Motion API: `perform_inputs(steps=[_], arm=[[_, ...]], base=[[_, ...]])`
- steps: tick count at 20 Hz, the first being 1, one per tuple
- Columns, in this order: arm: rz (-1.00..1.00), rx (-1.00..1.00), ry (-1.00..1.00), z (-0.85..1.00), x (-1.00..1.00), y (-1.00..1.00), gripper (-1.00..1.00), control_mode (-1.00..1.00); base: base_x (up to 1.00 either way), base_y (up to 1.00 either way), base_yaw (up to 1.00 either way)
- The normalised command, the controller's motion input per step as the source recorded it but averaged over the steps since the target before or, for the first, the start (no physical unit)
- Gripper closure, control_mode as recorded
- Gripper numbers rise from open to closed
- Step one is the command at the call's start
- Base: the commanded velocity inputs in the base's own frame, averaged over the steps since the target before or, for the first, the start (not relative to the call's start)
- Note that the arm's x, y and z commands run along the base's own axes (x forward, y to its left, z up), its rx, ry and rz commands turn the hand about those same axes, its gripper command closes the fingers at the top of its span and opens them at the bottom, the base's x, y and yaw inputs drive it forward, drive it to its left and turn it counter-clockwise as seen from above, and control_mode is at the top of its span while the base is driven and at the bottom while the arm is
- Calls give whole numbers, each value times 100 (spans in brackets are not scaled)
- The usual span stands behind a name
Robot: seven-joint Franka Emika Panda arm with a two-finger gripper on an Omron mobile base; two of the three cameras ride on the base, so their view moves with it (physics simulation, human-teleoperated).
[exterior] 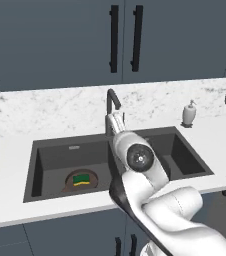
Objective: Pick the pan and sponge and place them into the sink. Then turn on the water.
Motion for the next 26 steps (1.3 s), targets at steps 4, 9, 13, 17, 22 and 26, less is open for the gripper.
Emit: perform_inputs(steps=[4,9,13,17,22,26], arm=[[0,43,0,0,0,-99,-100,-100],[0,51,6,0,0,-96,-100,-100],[0,58,16,4,0,-91,-100,-100],[0,58,23,0,2,-81,-100,-100],[-3,47,21,0,19,-49,-100,-100],[-5,35,15,-7,34,-14,-100,-100]], base=[[0,0,0],[0,0,0],[0,0,0],[0,0,0],[0,0,0],[0,0,0]])
